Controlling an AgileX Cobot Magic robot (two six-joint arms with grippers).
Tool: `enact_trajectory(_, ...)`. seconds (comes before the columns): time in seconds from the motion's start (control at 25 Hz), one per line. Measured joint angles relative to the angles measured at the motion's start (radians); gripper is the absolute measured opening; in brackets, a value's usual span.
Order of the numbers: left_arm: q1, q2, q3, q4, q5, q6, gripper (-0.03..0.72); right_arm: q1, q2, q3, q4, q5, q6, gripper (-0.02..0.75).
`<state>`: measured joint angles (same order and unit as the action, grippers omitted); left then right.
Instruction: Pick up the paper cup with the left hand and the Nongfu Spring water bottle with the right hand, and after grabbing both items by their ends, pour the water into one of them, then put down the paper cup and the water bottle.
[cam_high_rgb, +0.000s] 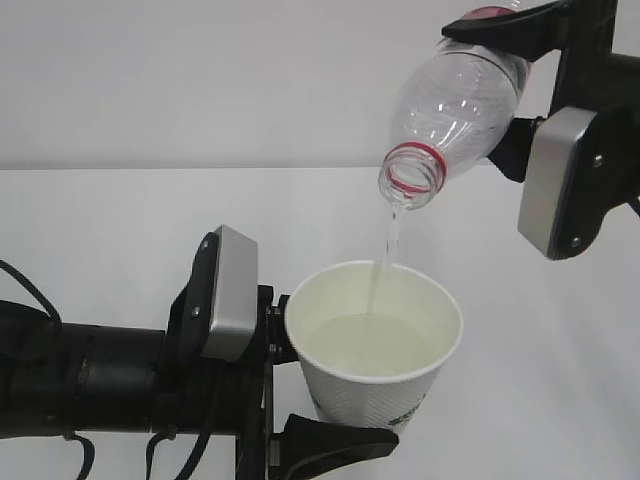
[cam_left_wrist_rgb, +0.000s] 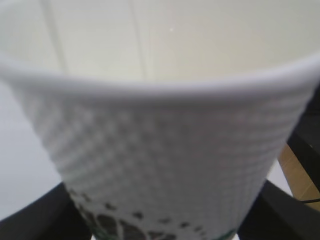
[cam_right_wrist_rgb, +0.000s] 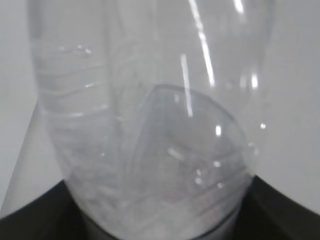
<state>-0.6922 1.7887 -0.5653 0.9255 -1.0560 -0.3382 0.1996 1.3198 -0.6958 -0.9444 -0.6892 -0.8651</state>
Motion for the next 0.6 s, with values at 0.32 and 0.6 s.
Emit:
enact_trajectory(0.32, 0.000, 0.000, 0.000, 0.000, 0.000, 0.000, 0.554, 0.000, 0.000, 0.000, 0.001, 0.000, -0.001, 0.512)
enact_trajectory(0.6, 0.000, 0.000, 0.000, -0.003, 0.000, 0.000, 0.554, 0.000, 0.000, 0.000, 0.001, -0.002, -0.002, 0.512)
